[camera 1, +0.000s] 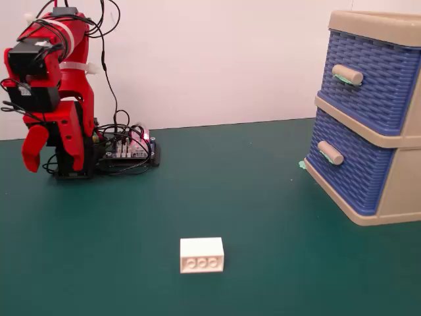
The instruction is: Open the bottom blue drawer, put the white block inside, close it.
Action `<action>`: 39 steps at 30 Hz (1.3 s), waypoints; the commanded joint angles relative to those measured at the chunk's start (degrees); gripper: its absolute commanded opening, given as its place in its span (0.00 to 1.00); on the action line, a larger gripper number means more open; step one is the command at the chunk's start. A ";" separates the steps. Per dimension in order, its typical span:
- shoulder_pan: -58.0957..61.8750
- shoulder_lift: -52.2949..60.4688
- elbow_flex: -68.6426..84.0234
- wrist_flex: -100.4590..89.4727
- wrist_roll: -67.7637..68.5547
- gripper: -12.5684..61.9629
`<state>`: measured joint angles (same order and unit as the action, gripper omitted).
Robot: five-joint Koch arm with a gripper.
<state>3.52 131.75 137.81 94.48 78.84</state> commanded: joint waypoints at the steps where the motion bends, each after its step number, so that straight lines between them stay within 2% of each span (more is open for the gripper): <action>1: 1.23 2.99 2.20 3.60 -3.87 0.63; 11: 1.05 2.99 1.85 3.60 -3.87 0.63; 15: 0.44 2.99 -7.29 3.78 -2.55 0.62; 20: -5.01 2.37 -29.97 3.78 12.30 0.62; 25: -24.35 -10.37 -56.16 3.34 32.08 0.62; 27: -33.31 -16.26 -60.38 1.67 42.54 0.62; 30: -52.47 -22.85 -59.24 -7.03 59.41 0.62; 33: -66.80 -27.51 -53.35 -21.80 69.96 0.62; 39: -73.04 -28.30 -19.95 -83.85 73.65 0.62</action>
<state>-67.85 101.60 117.77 31.03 151.26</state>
